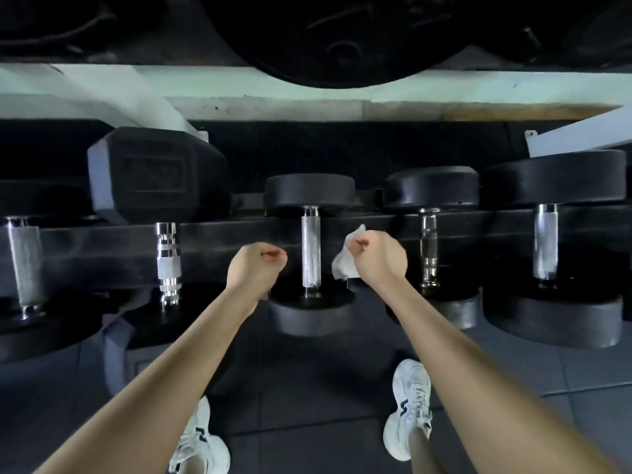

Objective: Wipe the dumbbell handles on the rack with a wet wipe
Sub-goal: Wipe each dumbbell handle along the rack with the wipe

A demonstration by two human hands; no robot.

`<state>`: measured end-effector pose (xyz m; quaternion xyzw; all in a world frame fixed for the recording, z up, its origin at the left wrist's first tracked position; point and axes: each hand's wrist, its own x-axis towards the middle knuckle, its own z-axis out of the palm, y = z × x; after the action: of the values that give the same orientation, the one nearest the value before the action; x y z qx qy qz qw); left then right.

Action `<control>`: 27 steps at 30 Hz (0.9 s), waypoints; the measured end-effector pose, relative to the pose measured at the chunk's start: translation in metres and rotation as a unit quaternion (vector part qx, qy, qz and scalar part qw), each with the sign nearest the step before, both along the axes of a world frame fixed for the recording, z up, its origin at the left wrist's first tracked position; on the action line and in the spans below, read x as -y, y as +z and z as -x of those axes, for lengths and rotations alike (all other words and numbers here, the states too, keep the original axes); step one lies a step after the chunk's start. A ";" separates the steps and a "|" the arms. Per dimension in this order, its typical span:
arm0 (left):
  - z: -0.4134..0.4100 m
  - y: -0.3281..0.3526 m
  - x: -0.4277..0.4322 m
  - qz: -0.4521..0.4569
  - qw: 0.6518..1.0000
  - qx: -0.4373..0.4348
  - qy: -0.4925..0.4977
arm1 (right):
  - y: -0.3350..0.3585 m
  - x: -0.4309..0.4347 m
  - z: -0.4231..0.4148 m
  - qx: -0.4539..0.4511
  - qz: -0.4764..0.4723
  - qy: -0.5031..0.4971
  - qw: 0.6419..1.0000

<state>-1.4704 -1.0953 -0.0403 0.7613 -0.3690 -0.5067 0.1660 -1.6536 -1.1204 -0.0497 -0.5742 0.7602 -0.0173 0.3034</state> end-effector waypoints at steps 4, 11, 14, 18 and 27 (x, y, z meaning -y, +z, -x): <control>-0.001 -0.031 0.009 0.015 0.999 -0.038 -0.003 | -0.026 0.006 -0.025 0.297 -0.117 -0.189 0.929; 0.012 -0.066 0.024 -0.046 0.993 -0.092 -0.061 | -0.041 0.010 -0.021 0.447 -0.187 -0.271 0.832; 0.020 -0.072 0.025 -0.066 0.994 -0.086 -0.031 | -0.042 0.004 -0.014 0.474 -0.193 -0.228 0.828; 0.018 -0.064 0.014 0.011 1.000 0.020 -0.010 | -0.040 -0.009 -0.012 0.328 -0.073 -0.133 0.932; 0.022 -0.037 -0.008 0.091 0.991 0.099 0.029 | -0.017 -0.030 -0.029 0.184 0.117 -0.147 0.965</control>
<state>-1.4929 -1.0872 -0.0770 0.7996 -0.4060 -0.3884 0.2120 -1.6248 -1.0900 -0.0666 -0.4748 0.7598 -0.2561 0.3629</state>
